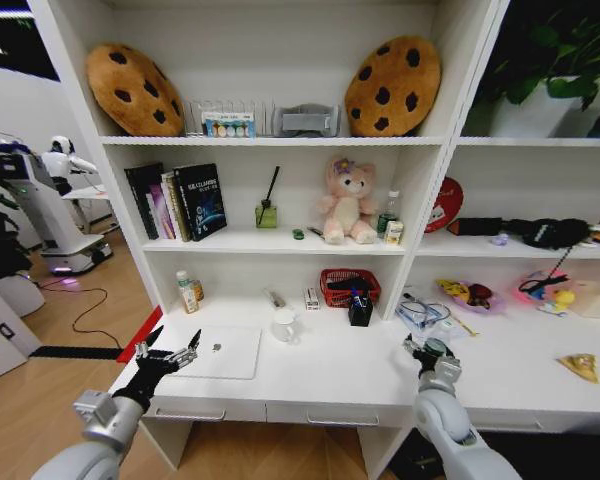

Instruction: Organize the objects on the table.

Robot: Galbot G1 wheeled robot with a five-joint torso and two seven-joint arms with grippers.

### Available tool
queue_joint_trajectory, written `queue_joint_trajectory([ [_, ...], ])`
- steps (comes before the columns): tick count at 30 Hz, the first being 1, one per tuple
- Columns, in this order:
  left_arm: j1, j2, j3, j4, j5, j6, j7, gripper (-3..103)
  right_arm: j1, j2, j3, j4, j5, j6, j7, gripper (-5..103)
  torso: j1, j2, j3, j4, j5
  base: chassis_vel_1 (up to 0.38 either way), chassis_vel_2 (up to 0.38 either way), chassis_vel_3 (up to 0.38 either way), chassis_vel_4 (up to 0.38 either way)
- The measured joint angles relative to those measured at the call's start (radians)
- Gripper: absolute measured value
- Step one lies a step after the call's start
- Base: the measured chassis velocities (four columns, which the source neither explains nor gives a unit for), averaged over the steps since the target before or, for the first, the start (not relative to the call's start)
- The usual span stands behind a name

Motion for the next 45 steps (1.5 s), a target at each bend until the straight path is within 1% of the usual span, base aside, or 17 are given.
queue_joint_trajectory([
  [4, 0.0, 0.0, 0.0, 0.0, 0.0, 0.0, 0.0, 100, 0.031, 0.0, -0.01, -0.032, 0.013, -0.003, 0.033, 100, 0.0, 0.0, 0.0, 0.0001, 0.0, 0.0, 0.0, 0.0, 0.0],
  [12, 0.0, 0.0, 0.0, 0.0, 0.0, 0.0, 0.0, 100, 0.084, -0.007, -0.013, -0.096, 0.023, -0.003, 0.034, 103, 0.0, 0.0, 0.0, 0.0003, 0.0, 0.0, 0.0, 0.0, 0.0],
  [15, 0.0, 0.0, 0.0, 0.0, 0.0, 0.0, 0.0, 100, 0.098, -0.014, -0.014, -0.111, 0.03, -0.005, 0.034, 100, 0.0, 0.0, 0.0, 0.0002, 0.0001, 0.0, 0.0, 0.0, 0.0],
  [18, 0.0, 0.0, 0.0, 0.0, 0.0, 0.0, 0.0, 100, 0.105, -0.02, -0.017, -0.113, 0.044, -0.018, 0.04, 91, 0.0, 0.0, 0.0, 0.0002, 0.0, 0.0, 0.0, 0.0, 0.0],
  [20, 0.0, 0.0, 0.0, 0.0, 0.0, 0.0, 0.0, 100, 0.104, -0.022, -0.02, -0.106, 0.049, -0.025, 0.05, 76, 0.0, 0.0, 0.0, 0.0001, 0.0, 0.0, 0.0, 0.0, 0.0],
  [24, 0.0, 0.0, 0.0, 0.0, 0.0, 0.0, 0.0, 100, 0.093, -0.022, -0.022, -0.091, 0.049, -0.025, 0.063, 71, 0.0, 0.0, 0.0, 0.0002, 0.0, 0.0, 0.0, 0.0, 0.0],
  [27, 0.0, 0.0, 0.0, 0.0, 0.0, 0.0, 0.0, 100, 0.078, -0.022, -0.022, -0.073, 0.05, -0.028, 0.069, 54, 0.0, 0.0, 0.0, 0.0001, 0.0, 0.0, 0.0, 0.0, 0.0],
  [28, 0.0, 0.0, 0.0, 0.0, 0.0, 0.0, 0.0, 100, 0.078, -0.022, -0.022, -0.073, 0.05, -0.028, 0.069, 54, 0.0, 0.0, 0.0, 0.0001, 0.0, 0.0, 0.0, 0.0, 0.0],
  [30, 0.0, 0.0, 0.0, 0.0, 0.0, 0.0, 0.0, 100, 0.053, -0.023, -0.022, -0.042, 0.049, -0.033, 0.076, 43, 0.0, 0.0, 0.0, 0.0002, 0.0001, 0.0, 0.0, 0.0, 0.0],
  [32, 0.0, 0.0, 0.0, 0.0, 0.0, 0.0, 0.0, 100, 0.045, -0.024, -0.021, -0.032, 0.049, -0.035, 0.08, 40, 0.0, 0.0, 0.0, 0.0002, 0.0001, 0.0, 0.0, 0.0, 0.0],
  [33, 0.0, 0.0, 0.0, 0.0, 0.0, 0.0, 0.0, 100, -0.015, -0.038, -0.007, 0.058, 0.042, -0.053, 0.103, 37, 0.0, 0.0, 0.0, 0.0002, 0.0005, 0.0, 0.0, 0.0, 0.0],
  [38, 0.0, 0.0, 0.0, 0.0, 0.0, 0.0, 0.0, 100, -0.118, -0.081, 0.04, 0.235, 0.068, -0.125, 0.105, 27, 0.0, 0.0, 0.0, 0.0001, 0.0002, 0.0, 0.0, 0.0, 0.0],
  [39, 0.0, 0.0, 0.0, 0.0, 0.0, 0.0, 0.0, 100, -0.17, -0.101, 0.088, 0.318, 0.092, -0.173, 0.075, 25, 0.0, 0.0, 0.0, 0.0004, -0.0004, 0.0, 0.0, 0.0, 0.0],
  [41, 0.0, 0.0, 0.0, 0.0, 0.0, 0.0, 0.0, 100, -0.283, -0.115, 0.205, 0.426, 0.11, -0.242, -0.07, 25, 0.0, 0.0, 0.0, 0.0, 0.0, 0.0, 0.0, 0.0, 0.0],
  [42, 0.0, 0.0, 0.0, 0.0, 0.0, 0.0, 0.0, 100, -0.283, -0.115, 0.205, 0.426, 0.11, -0.242, -0.07, 25, 0.0, 0.0, 0.0, 0.0, 0.0, 0.0, 0.0, 0.0, 0.0],
  [44, 0.0, 0.0, 0.0, 0.0, 0.0, 0.0, 0.0, 100, -0.403, -0.114, 0.334, 0.493, 0.056, -0.272, -0.299, 25, 0.0, 0.0, 0.0, -0.0002, -0.0004, 0.0, 0.0, 0.0, 0.0],
  [45, 0.0, 0.0, 0.0, 0.0, 0.0, 0.0, 0.0, 100, -0.403, -0.114, 0.334, 0.493, 0.056, -0.272, -0.299, 25, 0.0, 0.0, 0.0, -0.0002, -0.0004, 0.0, 0.0, 0.0, 0.0],
])
